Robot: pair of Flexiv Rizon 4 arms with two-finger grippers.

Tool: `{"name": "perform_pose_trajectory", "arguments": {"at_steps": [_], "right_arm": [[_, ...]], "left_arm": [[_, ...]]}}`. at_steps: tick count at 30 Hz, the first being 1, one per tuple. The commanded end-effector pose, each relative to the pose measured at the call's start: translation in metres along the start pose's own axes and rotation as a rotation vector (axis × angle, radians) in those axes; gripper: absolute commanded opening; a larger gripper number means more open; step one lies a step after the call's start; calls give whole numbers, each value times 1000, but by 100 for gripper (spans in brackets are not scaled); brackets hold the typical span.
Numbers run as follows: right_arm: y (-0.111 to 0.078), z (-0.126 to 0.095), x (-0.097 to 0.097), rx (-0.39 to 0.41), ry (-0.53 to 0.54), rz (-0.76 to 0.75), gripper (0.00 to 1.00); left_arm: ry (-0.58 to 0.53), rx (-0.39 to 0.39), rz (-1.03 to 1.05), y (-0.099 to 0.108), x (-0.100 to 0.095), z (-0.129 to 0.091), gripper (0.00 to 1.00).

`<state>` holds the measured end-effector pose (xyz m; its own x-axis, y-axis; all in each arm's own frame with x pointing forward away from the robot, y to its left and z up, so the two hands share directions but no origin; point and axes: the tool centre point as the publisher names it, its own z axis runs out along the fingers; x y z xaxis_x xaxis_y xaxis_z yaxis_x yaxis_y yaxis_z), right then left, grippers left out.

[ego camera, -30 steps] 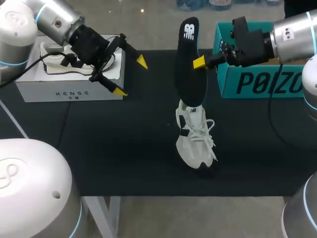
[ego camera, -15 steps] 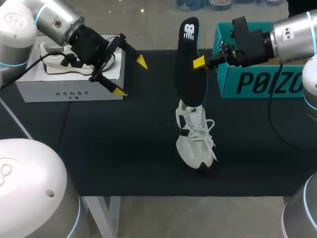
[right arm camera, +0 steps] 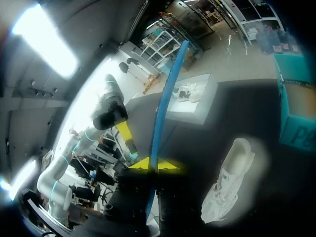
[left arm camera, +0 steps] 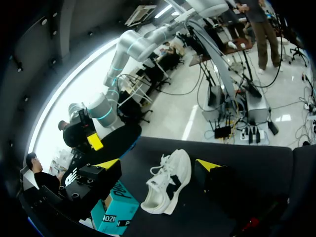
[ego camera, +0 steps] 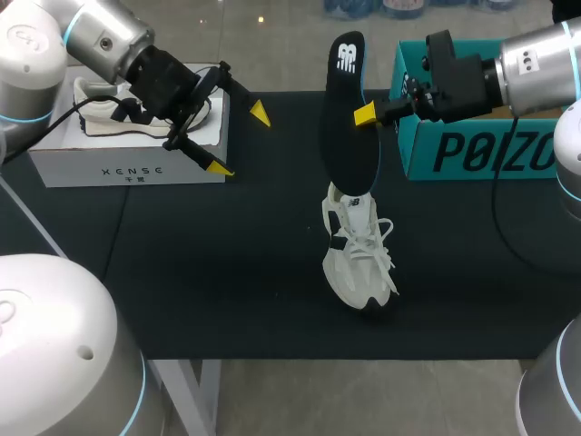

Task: Take the shoe out of the shoebox, open the shoe tongue, remove and reinsert the insole, then place the shoe into the shoebox

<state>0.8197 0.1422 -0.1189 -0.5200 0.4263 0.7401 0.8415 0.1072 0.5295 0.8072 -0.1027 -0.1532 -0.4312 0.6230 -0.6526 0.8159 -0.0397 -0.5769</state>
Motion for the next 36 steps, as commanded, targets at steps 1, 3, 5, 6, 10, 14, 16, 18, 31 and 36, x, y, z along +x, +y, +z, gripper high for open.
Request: {"name": "perform_pose_trajectory", "arguments": {"at_steps": [1, 3, 5, 6, 10, 14, 16, 18, 31, 36], "right_arm": [[0, 1, 0, 0, -2, 2, 0], [0, 1, 0, 0, -2, 2, 0], [0, 1, 0, 0, -2, 2, 0], [0, 1, 0, 0, -2, 2, 0], [0, 1, 0, 0, -2, 2, 0], [0, 1, 0, 0, -2, 2, 0], [0, 1, 0, 0, -2, 2, 0], [0, 1, 0, 0, -2, 2, 0], [0, 1, 0, 0, -2, 2, 0], [0, 1, 0, 0, -2, 2, 0]], "left_arm": [[3, 0, 1, 0, 0, 0, 100], [3, 0, 1, 0, 0, 0, 100], [6, -6, -20, 6, 5, -5, 100], [-1, -3, -35, 8, 8, -8, 100], [36, -48, -123, 13, 17, -15, 100], [93, -117, -236, 15, 28, -23, 100], [117, -143, -289, 16, 33, -25, 100], [147, -174, -349, 15, 41, -26, 100], [115, -326, -572, 19, 99, -31, 100], [69, -367, -629, 29, 116, -33, 100]]}}
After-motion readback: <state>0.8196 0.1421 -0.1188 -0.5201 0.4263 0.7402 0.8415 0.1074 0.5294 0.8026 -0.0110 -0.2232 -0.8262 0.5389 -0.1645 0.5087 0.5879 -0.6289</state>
